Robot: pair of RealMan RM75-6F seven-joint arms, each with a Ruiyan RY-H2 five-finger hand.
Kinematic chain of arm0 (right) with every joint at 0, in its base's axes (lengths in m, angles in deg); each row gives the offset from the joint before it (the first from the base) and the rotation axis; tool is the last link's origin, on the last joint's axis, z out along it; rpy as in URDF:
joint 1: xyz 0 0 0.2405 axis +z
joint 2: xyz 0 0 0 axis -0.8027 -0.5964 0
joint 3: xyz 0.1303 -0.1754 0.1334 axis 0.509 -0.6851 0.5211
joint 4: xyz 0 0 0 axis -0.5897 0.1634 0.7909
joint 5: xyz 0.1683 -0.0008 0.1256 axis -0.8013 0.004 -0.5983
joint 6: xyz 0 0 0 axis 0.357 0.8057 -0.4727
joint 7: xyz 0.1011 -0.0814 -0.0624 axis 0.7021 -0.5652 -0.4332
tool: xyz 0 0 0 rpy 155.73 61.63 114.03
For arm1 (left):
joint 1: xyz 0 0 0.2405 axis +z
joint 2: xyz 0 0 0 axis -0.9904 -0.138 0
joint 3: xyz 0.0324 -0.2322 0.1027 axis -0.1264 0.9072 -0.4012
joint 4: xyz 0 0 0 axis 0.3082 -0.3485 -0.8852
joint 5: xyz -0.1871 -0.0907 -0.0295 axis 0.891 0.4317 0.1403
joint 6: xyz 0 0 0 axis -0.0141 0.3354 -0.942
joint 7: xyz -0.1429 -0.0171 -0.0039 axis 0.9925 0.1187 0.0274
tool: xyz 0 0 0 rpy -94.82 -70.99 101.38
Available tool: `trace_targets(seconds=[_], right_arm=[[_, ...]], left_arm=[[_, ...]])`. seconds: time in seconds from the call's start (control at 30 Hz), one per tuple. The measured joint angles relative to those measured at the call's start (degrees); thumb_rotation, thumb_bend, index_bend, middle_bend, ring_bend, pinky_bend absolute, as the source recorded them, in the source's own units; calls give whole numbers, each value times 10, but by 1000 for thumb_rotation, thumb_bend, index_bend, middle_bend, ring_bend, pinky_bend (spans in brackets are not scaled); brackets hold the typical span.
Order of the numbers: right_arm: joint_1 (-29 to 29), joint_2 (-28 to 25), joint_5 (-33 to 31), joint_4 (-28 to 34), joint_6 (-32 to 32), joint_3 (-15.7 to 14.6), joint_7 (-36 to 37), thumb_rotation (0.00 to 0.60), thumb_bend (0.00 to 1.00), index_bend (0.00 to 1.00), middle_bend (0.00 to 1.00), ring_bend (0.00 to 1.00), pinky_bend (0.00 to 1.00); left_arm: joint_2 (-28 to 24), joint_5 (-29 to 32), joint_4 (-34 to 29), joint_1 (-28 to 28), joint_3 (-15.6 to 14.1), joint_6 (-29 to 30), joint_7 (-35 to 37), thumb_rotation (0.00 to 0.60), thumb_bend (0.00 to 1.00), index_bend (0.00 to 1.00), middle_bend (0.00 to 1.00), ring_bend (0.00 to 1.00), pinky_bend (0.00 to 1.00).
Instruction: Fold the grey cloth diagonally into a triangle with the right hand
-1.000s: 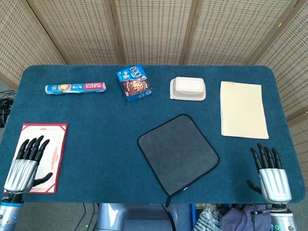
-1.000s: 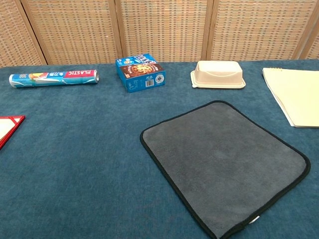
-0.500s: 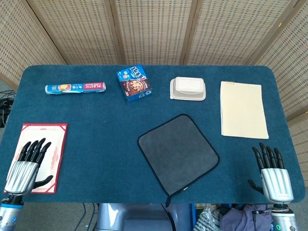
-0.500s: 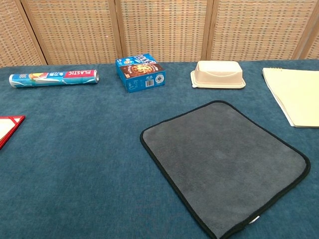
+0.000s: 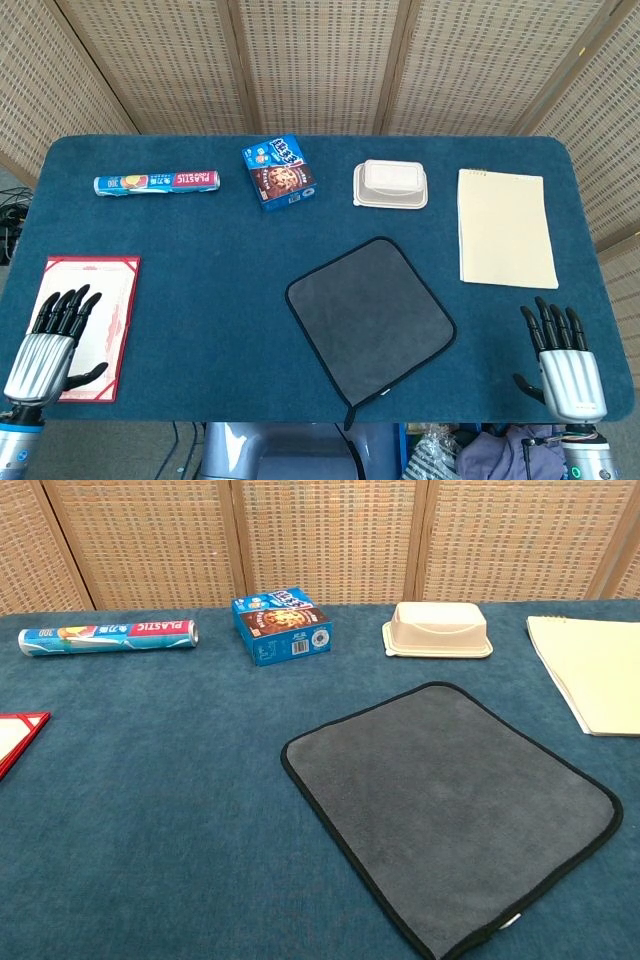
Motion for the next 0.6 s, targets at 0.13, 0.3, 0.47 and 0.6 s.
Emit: trace_targets(seconds=[0.13, 0.3, 0.47, 0.6], right_arm=[[-5, 4, 2, 15, 5, -5, -13, 600, 0, 0, 0, 0, 0], [-17, 20, 33, 36, 16, -29, -31, 600, 0, 0, 0, 0, 0], [-26, 54, 79, 40, 29, -49, -53, 600, 0, 16, 0, 0, 0], [-29, 94, 103, 41, 28, -58, -72, 600, 0, 39, 0, 0, 0]], left_arm=[[1, 2, 1, -1, 1, -2, 0, 600, 127, 0, 0, 0, 0], [-2, 4, 2, -1, 2, -2, 9, 600, 128, 0, 0, 0, 0], [-5, -1, 3, -1, 1, 0, 16, 600, 128, 0, 0, 0, 0], [-5, -7, 4, 0, -2, 4, 17, 600, 127, 0, 0, 0, 0]])
